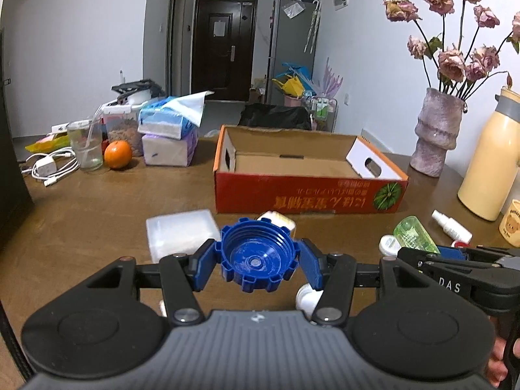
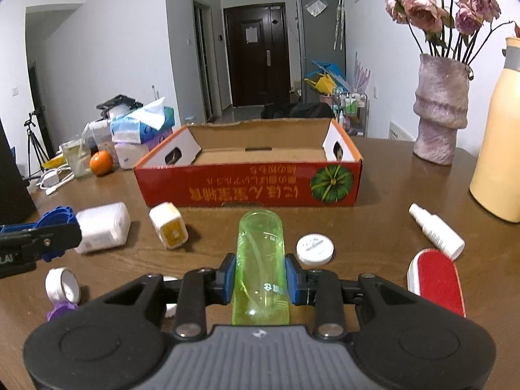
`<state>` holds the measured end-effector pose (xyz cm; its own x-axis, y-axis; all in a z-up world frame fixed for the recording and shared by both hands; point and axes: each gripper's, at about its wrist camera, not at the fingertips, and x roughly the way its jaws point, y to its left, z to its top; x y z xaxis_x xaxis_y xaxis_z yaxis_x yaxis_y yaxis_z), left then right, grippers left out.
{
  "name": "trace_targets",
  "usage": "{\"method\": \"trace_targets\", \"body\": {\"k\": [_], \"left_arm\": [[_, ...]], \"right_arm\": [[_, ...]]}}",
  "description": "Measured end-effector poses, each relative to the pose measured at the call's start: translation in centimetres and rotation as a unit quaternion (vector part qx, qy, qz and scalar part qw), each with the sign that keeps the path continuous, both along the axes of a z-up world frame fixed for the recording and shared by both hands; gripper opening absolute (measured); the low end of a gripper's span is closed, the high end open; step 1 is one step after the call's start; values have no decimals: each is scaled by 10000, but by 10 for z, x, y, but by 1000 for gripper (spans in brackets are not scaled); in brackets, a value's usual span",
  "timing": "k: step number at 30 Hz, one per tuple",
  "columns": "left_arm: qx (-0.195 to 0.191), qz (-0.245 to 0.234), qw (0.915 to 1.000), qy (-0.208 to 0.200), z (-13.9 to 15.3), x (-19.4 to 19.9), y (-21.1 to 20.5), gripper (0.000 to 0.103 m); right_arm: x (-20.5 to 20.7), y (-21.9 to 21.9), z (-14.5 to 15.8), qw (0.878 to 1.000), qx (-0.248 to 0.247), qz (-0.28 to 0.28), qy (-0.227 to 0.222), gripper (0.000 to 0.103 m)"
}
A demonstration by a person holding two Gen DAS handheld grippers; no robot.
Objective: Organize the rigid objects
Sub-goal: 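Carry the blue cap and green bottle over the cardboard box with both tools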
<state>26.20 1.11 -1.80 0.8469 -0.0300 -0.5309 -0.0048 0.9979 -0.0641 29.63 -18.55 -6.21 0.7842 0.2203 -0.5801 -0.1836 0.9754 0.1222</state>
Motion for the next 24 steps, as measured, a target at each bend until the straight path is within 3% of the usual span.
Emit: {"method": "trace_targets", "body": {"k": [24], "left_arm": [[-85, 40, 9996, -269, 28, 69, -19, 56]], "right_arm": [[42, 3, 35, 9987, 146, -89, -477, 30]]}}
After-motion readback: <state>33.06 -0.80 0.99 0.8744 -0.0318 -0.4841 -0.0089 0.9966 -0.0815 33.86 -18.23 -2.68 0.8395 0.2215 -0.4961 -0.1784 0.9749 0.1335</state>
